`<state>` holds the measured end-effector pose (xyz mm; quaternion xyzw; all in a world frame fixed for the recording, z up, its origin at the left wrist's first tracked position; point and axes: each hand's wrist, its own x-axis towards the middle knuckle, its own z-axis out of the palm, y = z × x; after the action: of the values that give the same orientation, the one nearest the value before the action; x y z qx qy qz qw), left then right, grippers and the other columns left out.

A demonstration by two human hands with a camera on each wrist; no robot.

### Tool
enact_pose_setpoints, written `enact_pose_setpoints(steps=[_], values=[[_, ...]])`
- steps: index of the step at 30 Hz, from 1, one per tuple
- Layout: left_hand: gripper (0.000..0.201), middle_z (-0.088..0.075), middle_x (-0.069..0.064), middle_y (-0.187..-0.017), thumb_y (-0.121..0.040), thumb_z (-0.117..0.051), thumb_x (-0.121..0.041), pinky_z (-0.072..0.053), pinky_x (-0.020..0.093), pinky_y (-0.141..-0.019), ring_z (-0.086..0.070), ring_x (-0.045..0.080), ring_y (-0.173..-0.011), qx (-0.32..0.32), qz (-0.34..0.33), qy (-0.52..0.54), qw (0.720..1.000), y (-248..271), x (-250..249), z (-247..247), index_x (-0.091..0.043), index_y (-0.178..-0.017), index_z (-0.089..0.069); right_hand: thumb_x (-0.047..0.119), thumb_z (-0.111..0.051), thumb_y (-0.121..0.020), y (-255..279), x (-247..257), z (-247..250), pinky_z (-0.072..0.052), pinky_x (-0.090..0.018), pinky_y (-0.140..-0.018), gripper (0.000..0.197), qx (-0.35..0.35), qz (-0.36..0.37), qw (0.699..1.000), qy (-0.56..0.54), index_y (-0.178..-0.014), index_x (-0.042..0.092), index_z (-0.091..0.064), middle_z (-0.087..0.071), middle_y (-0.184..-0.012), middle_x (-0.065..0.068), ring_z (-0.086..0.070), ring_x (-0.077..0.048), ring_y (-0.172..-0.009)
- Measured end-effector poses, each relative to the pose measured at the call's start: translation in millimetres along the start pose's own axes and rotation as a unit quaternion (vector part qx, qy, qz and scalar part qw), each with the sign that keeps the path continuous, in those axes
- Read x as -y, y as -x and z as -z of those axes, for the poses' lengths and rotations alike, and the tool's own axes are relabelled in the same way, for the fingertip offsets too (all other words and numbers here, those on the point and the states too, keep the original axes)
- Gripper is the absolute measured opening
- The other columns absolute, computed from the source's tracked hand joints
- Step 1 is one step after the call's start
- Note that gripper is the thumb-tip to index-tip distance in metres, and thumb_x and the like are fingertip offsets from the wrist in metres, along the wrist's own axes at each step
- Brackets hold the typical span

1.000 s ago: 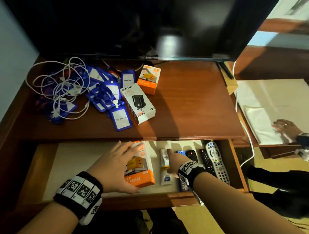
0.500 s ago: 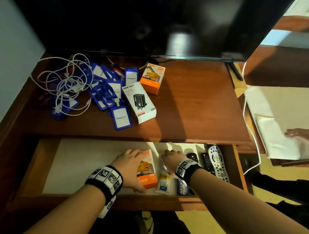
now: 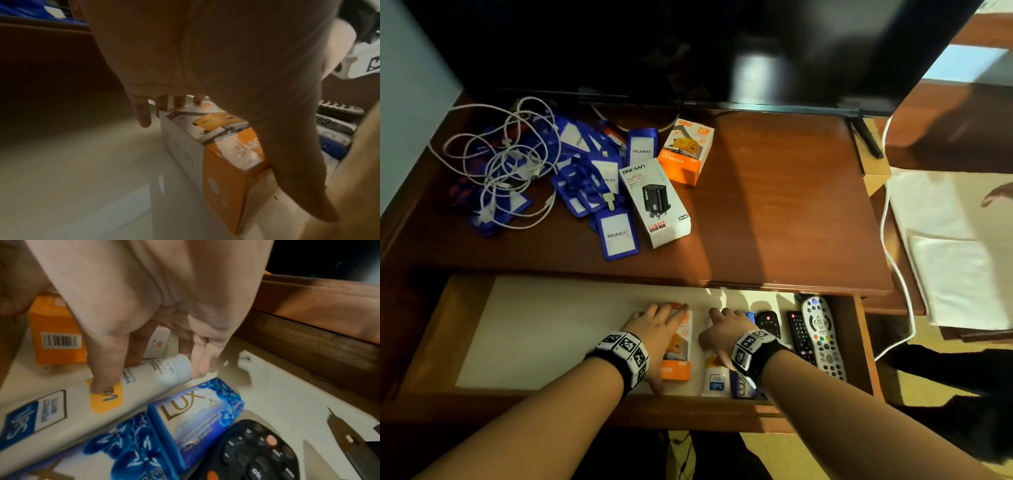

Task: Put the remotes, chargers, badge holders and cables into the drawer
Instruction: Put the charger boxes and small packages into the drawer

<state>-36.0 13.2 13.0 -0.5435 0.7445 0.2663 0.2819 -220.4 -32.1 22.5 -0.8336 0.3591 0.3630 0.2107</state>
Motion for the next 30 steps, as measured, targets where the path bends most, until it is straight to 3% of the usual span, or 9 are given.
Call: enact_pose_setpoints(steps=[6,10,14,17,20,24,26,27,30], values=[[0.152,-0.009,0.007,-0.165,-0.049,-0.086,-0.077,-0.029,0.052,-0.121,-0.017,0.033,-0.151,-0.003,0.005,0.048,0.999,-3,2,2,-0.040,-0.161,0.010,0.025,-0.067,-0.093,0,-8,1,-0.035,-0.049,-0.109,0.043,0.011,-0.001,1.000,0.027,-0.134,0.033,-0.059,-0.041,-0.144,-0.015,-0.040,-0.042,-0.133],[0.130,-0.031,0.012,-0.150,-0.064,-0.087,-0.062,-0.047,0.048,-0.109,-0.040,0.035,-0.136,0.000,0.071,0.115,0.991,0,10,-4,-0.041,-0.159,-0.001,0.029,-0.072,-0.090,1,-9,-3,-0.035,-0.051,-0.111,0.050,-0.007,0.014,0.999,0.052,-0.137,0.039,-0.056,-0.042,-0.145,-0.014,-0.036,-0.039,-0.136],[0.123,-0.039,0.011,-0.148,-0.072,-0.086,-0.054,-0.048,0.048,-0.108,-0.044,0.034,-0.134,0.008,0.076,0.133,0.988,-1,5,-7,-0.032,-0.162,-0.005,0.036,-0.065,-0.094,18,-16,8,-0.037,-0.049,-0.113,0.047,-0.059,0.036,0.997,-0.036,-0.139,0.043,-0.054,-0.045,-0.148,-0.008,-0.038,-0.034,-0.139],[0.119,-0.042,0.009,-0.148,-0.074,-0.086,-0.051,-0.047,0.047,-0.109,-0.044,0.032,-0.135,0.001,0.061,0.136,0.989,-3,-5,-6,-0.032,-0.161,-0.007,0.041,-0.060,-0.095,41,-27,29,-0.052,-0.036,-0.093,0.028,-0.104,0.077,0.984,-0.122,-0.121,0.035,-0.067,-0.066,-0.124,0.001,-0.061,-0.023,-0.116],[0.119,-0.040,0.008,-0.152,-0.076,-0.086,-0.050,-0.044,0.046,-0.112,-0.040,0.032,-0.138,0.002,0.054,0.129,0.990,-4,-17,-1,-0.033,-0.162,-0.007,0.037,-0.064,-0.091,66,-43,66,-0.052,-0.020,-0.071,0.014,-0.168,0.102,0.962,-0.190,-0.095,0.028,-0.074,-0.075,-0.092,0.008,-0.069,-0.007,-0.082],[0.119,-0.038,0.008,-0.153,-0.075,-0.087,-0.048,-0.043,0.045,-0.112,-0.039,0.032,-0.139,-0.002,0.058,0.120,0.991,-7,-25,0,-0.031,-0.163,-0.008,0.045,-0.060,-0.091,66,-69,128,-0.056,-0.029,-0.064,0.020,-0.351,0.064,0.912,-0.201,-0.086,0.028,-0.070,-0.068,-0.074,0.013,-0.064,-0.004,-0.067],[0.119,-0.040,0.008,-0.153,-0.073,-0.088,-0.047,-0.043,0.045,-0.111,-0.040,0.031,-0.138,-0.008,0.061,0.113,0.992,-7,-27,0,-0.031,-0.162,-0.010,0.047,-0.063,-0.094,55,-76,163,-0.053,-0.027,-0.067,0.015,-0.367,0.045,0.906,-0.204,-0.094,0.032,-0.065,-0.063,-0.078,0.015,-0.062,-0.005,-0.073],[0.119,-0.040,0.008,-0.152,-0.073,-0.088,-0.047,-0.043,0.045,-0.111,-0.040,0.031,-0.138,-0.011,0.064,0.111,0.992,-7,-28,0,-0.031,-0.161,-0.010,0.052,-0.065,-0.093,46,-76,177,-0.053,-0.027,-0.070,0.024,-0.357,0.025,0.910,-0.209,-0.104,0.031,-0.063,-0.063,-0.086,0.014,-0.064,-0.008,-0.080],[0.117,-0.042,0.006,-0.151,-0.071,-0.086,-0.055,-0.044,0.046,-0.110,-0.042,0.031,-0.137,-0.027,0.090,0.137,0.986,-3,-26,1,-0.033,-0.159,-0.012,0.072,-0.069,-0.080,11,-61,204,-0.054,-0.033,-0.076,0.080,-0.297,-0.034,0.929,-0.218,-0.142,0.029,-0.042,-0.058,-0.130,-0.002,-0.065,-0.021,-0.107]])
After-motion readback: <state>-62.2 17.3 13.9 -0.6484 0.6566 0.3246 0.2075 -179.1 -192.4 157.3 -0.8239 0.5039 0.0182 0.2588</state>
